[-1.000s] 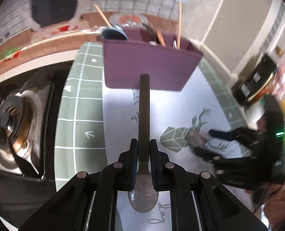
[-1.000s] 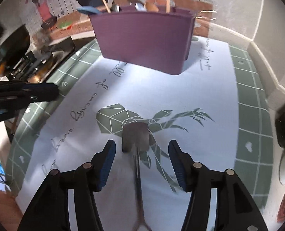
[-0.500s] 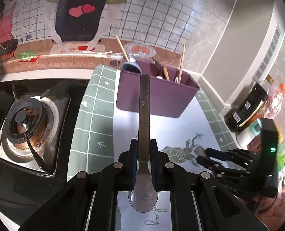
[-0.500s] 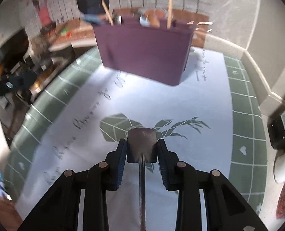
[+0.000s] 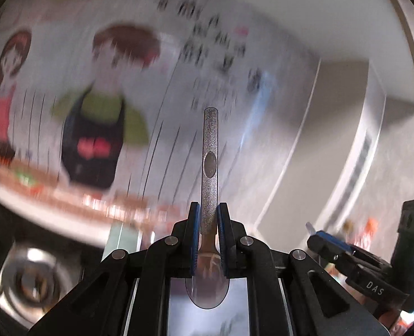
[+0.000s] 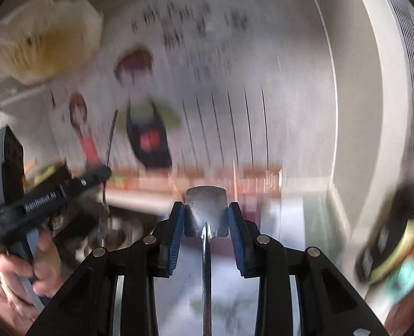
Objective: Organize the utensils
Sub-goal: 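Lift the spatula and spoon and carry both up over the caddy, then lower the spatula and spoon into the caddy and open both tools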
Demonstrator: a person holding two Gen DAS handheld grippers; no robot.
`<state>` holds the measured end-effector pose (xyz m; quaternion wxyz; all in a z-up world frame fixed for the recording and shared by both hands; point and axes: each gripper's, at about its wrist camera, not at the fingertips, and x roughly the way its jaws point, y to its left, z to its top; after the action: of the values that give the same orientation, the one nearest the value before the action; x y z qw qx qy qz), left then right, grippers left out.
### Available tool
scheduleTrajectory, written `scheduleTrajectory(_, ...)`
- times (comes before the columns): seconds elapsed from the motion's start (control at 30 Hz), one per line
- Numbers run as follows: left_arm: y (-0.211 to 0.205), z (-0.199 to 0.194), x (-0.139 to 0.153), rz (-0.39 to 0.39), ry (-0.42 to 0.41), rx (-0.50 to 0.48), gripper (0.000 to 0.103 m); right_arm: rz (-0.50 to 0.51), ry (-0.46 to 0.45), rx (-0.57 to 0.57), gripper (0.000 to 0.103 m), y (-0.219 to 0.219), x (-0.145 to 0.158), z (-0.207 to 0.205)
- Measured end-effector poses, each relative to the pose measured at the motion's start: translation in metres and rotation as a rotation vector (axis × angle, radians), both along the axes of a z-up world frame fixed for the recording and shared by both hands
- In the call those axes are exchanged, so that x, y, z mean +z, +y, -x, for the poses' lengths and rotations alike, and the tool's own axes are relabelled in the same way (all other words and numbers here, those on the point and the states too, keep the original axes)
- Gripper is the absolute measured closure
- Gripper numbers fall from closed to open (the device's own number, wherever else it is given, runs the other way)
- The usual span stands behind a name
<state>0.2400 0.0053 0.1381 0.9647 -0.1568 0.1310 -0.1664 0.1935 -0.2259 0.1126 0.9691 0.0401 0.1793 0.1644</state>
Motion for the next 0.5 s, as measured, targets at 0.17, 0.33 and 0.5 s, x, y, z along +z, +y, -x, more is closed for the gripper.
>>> scheduleTrajectory(0.17,-0.018,-0.035,0.003,0.003,-0.108,0.082,0.09,0.026,-0.193,-0.054,0.073,0.009,0.04,-0.037)
scheduleTrajectory(0.33,-0.032,-0.073,-0.034,-0.041,-0.089,0.176,0.09,0.051,-0.215,-0.061,0.073,0.017,0.025,-0.081)
scheduleTrajectory(0.5,-0.039,-0.101,-0.078,-0.067,-0.051,0.246,0.09,0.079,-0.192,-0.064,0.073,0.018,-0.012,-0.124)
